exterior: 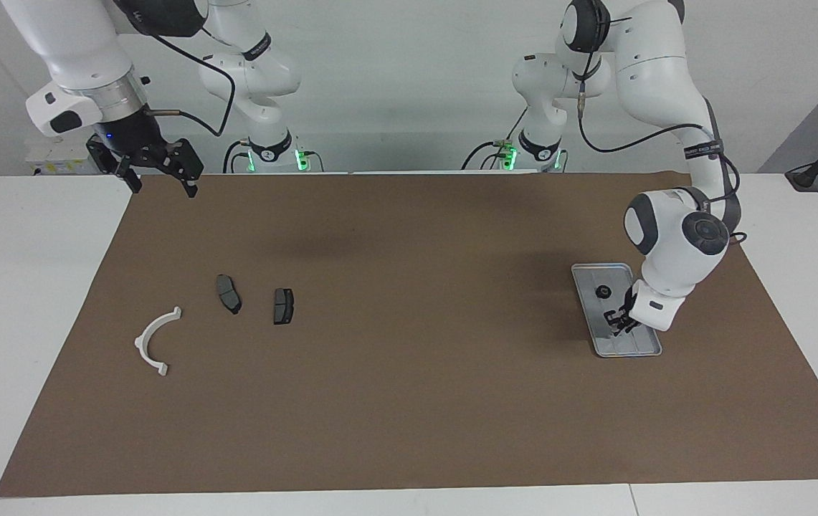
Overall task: Pick bearing gear from pile to tray
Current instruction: 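Lower the second bearing into the silver tray and open the left gripper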
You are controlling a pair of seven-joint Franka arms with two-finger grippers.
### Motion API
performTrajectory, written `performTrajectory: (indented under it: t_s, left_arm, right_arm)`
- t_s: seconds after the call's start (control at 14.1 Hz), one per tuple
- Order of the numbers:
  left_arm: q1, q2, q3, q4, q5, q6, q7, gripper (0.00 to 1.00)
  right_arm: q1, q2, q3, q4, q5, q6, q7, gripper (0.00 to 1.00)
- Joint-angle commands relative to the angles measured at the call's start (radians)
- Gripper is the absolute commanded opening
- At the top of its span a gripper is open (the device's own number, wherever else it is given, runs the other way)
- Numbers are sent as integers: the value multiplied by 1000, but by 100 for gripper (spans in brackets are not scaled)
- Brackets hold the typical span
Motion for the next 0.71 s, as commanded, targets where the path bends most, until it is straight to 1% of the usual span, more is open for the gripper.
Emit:
performTrajectory:
  t_s: [0.0, 0.21, 0.36, 0.64]
  left_arm:
    - [40, -34, -8, -46, 8, 26, 56, 0]
    - [42, -29, -8, -54, 7, 52, 58, 0]
    - [42, -32, -10, -84, 5, 87, 58, 0]
    - [39, -32, -11, -89, -3, 90, 58, 0]
  right_arm:
    - [-22, -17, 3, -19, 16, -7, 11, 100]
    - [-31, -18, 2, -18, 19, -7, 8, 100]
    - [-31, -23, -1, -16, 19, -1, 8, 100]
    - [-31, -27, -1, -16, 19, -1, 8, 100]
